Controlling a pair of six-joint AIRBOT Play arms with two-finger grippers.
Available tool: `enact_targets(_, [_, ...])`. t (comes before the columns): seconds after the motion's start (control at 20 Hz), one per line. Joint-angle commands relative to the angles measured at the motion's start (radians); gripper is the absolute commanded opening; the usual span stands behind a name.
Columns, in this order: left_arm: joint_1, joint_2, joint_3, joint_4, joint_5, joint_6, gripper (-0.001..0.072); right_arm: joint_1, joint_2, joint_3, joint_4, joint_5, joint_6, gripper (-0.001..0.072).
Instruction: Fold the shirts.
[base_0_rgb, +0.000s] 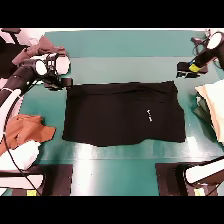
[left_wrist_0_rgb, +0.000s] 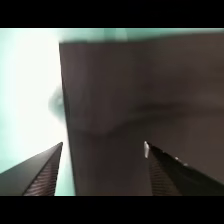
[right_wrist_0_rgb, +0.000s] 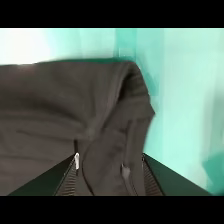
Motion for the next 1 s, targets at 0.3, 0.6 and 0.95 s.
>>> enact_targets(0.3, [0.0, 0.333, -0.297, -0.023, -0.267, 0.152, 0.0599, -0.165, 0.412, -0.641, 0.138, -0.047, -0.168, 0.0469])
enact_targets(0.6, [0.0, 0.42, -0.549, -0.219, -0.301, 0.276, 0.0598, -0.436, 0.628, -1.033, 0.39, -0.127, -0.341, 0.0469])
enact_targets(0.95, [0.174, 0.421, -0.705, -0.291, -0.214, 0.365, 0.0422, -0.431, 0.697, -1.154, 0.43, -0.146, -0.343, 0.0469])
